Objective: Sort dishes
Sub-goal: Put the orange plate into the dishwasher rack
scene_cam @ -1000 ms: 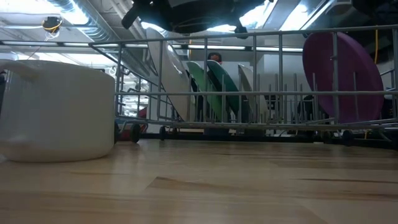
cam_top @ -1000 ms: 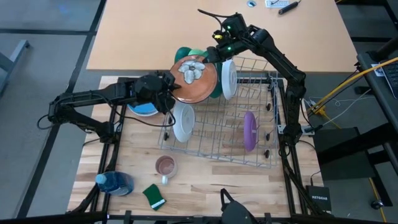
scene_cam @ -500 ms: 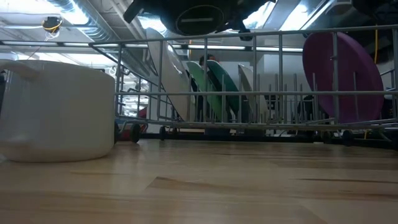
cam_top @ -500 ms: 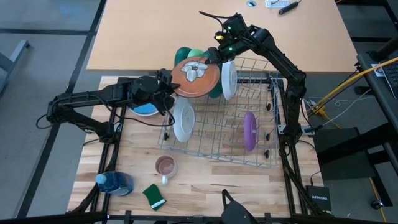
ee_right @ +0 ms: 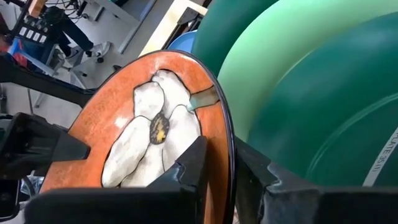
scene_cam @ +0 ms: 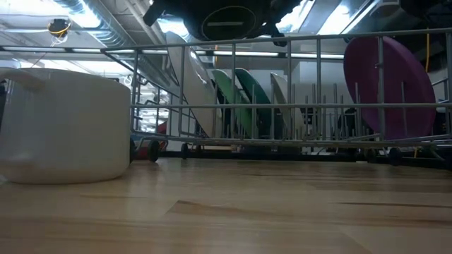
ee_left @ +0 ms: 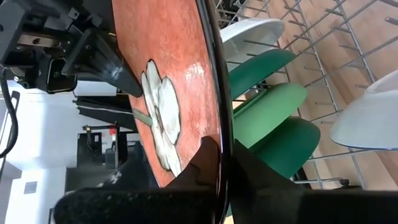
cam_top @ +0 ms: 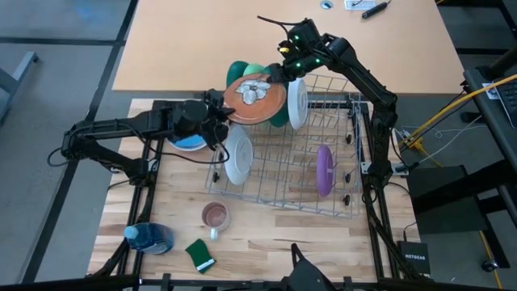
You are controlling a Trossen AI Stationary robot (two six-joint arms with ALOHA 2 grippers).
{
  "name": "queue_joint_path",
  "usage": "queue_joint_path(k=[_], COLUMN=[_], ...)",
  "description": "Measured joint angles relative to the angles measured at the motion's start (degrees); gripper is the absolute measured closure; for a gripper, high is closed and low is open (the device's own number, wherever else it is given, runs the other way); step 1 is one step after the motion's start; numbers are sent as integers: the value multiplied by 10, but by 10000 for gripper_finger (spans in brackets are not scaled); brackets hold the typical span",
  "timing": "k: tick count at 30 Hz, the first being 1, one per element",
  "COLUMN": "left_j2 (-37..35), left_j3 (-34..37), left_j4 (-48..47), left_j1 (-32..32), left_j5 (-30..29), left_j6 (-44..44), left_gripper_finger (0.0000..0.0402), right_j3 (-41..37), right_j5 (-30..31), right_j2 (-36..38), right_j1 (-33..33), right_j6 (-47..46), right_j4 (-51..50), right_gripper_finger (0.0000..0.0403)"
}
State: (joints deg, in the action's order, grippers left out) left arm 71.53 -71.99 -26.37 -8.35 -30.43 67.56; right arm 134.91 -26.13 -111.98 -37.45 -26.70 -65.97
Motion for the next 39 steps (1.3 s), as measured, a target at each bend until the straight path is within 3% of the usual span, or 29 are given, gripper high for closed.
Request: queue_joint_path(k=[9, 19, 28, 35, 39], left_j2=[0, 0, 0, 0, 0], left_j3=[1, 1, 1, 1, 1], left_j4=[-2, 0, -3, -6, -11], left_j1=[28, 43, 43, 43, 43], left_j5=[-30, -44, -45, -42, -41], left_j6=[-1, -3, -7, -9, -17], left_gripper_finger=[401, 401, 401, 401, 401], right_j3=[1, 1, -8, -15, -15], right_j5=[-5, -60, -55, -48, -12], right_j2=[0, 0, -2, -7, -7], right_j1=[0, -1, 2, 5, 4], right_j6=[2, 20, 53, 93, 94], right_j4=[-18, -21, -10, -11, -1], right_gripper_finger=[345, 345, 343, 288, 252])
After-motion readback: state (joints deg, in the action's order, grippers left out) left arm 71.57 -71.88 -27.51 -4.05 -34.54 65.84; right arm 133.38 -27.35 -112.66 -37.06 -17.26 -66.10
